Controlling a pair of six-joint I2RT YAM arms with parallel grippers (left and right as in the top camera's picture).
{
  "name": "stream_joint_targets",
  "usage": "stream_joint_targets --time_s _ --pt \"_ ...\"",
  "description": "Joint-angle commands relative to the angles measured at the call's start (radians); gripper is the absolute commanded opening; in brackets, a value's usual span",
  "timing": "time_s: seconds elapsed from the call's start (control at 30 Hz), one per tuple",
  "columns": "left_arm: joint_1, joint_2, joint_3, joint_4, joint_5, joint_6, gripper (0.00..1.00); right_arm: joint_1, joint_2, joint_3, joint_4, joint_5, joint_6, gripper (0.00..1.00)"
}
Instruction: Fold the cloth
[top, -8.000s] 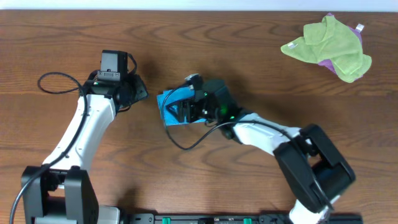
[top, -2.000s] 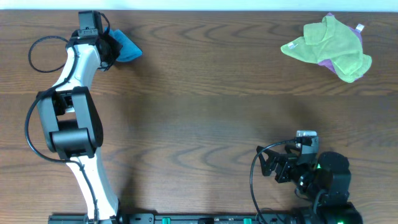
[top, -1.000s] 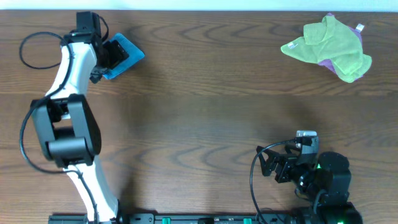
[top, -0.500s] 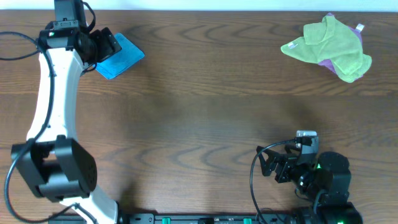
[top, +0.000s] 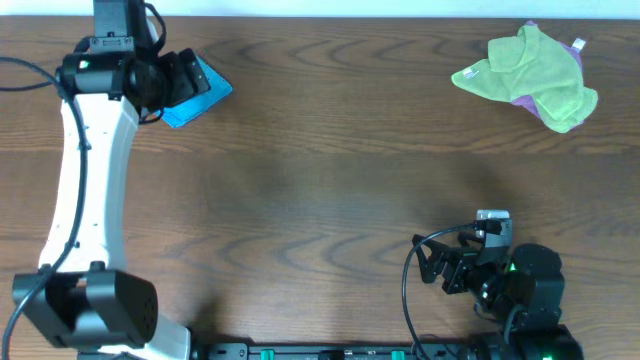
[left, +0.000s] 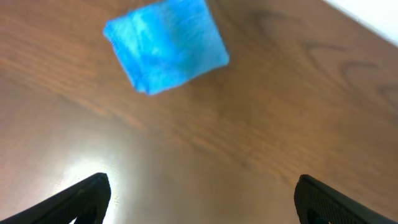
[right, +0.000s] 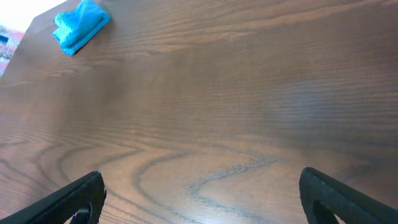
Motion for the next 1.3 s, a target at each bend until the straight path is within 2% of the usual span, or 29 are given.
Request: stream_joint_targets --time_s 0.0,0.17,0.33,0.47,0.87,1.07,1.27 --pt "-0.002 -0.069 0.023 -0.07 -0.047 0.02 0.95 -0.006 -0.006 -0.004 -0.001 0.0 0.014 0.99" --pt "-0.002 -0.181 0.015 -0.211 -0.137 0.022 0.95 -0.006 -0.006 -0.004 -0.001 0.0 0.014 0.99" --pt "-0.002 -0.322 -0.076 -0.226 -0.166 0.037 0.95 -0.006 -0.006 -0.004 -0.001 0.0 0.014 0.99" --pt "-0.002 -0.46 -0.249 -0.143 -0.165 0.044 0.96 -0.006 -0.006 -0.004 -0.001 0.0 0.014 0.99" --pt "-0.002 -0.924 -0.898 0.29 -0.079 0.127 0.95 -0.006 -0.006 -0.004 -0.001 0.0 0.014 0.99" --pt "-0.002 -1.207 -1.17 0.365 -0.076 0.187 0.95 -0.006 -0.006 -0.004 -0.001 0.0 0.014 0.99" --pt "-0.002 -1.408 -1.323 0.369 -0.076 0.24 0.96 -0.006 -0.006 -0.004 -0.001 0.0 0.014 0.99"
